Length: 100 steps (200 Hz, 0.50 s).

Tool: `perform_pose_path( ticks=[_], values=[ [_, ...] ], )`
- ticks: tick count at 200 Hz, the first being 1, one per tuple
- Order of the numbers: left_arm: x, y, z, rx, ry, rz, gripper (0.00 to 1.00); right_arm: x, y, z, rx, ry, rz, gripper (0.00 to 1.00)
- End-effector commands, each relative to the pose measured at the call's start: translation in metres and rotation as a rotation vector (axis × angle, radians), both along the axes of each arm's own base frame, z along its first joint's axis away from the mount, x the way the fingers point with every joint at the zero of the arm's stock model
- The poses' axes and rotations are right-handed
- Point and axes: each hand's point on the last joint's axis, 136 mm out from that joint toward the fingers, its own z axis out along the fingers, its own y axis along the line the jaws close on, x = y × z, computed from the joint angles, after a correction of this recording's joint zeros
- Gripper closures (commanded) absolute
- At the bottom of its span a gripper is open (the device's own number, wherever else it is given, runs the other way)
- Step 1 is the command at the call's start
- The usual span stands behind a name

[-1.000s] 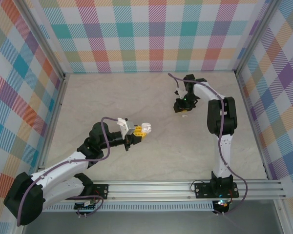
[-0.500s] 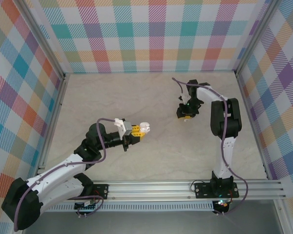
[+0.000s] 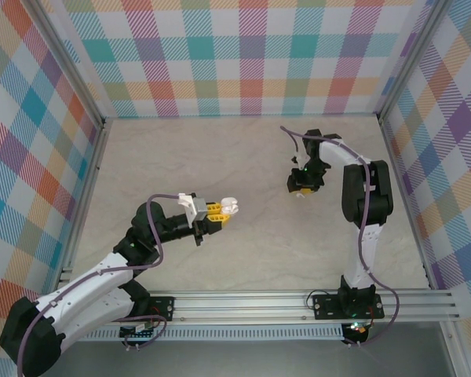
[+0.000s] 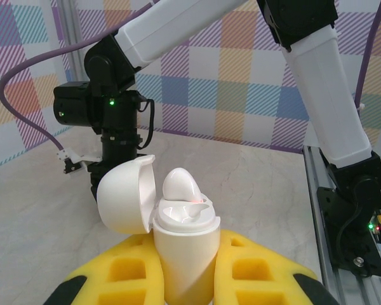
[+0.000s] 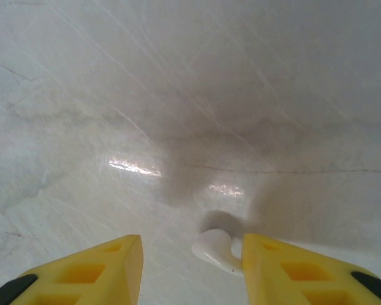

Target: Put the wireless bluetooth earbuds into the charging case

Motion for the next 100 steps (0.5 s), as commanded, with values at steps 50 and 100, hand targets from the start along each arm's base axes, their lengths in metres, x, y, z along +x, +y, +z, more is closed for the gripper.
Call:
perform_pose_path(
  ticks=[50, 100],
  values=[
    [-0.0089, 0.0057, 0.0059, -0.020, 0.000, -0.006, 1.00, -0.0200, -0.0001, 0.0130, 0.029, 0.011, -0.027, 0.55],
    [-0.0125, 0.0080, 0.0109, -0.035, -0.001, -0.006, 1.00, -0.0140, -0.0069, 0.0139, -0.019, 0.012, -0.080, 0.61]
  ],
)
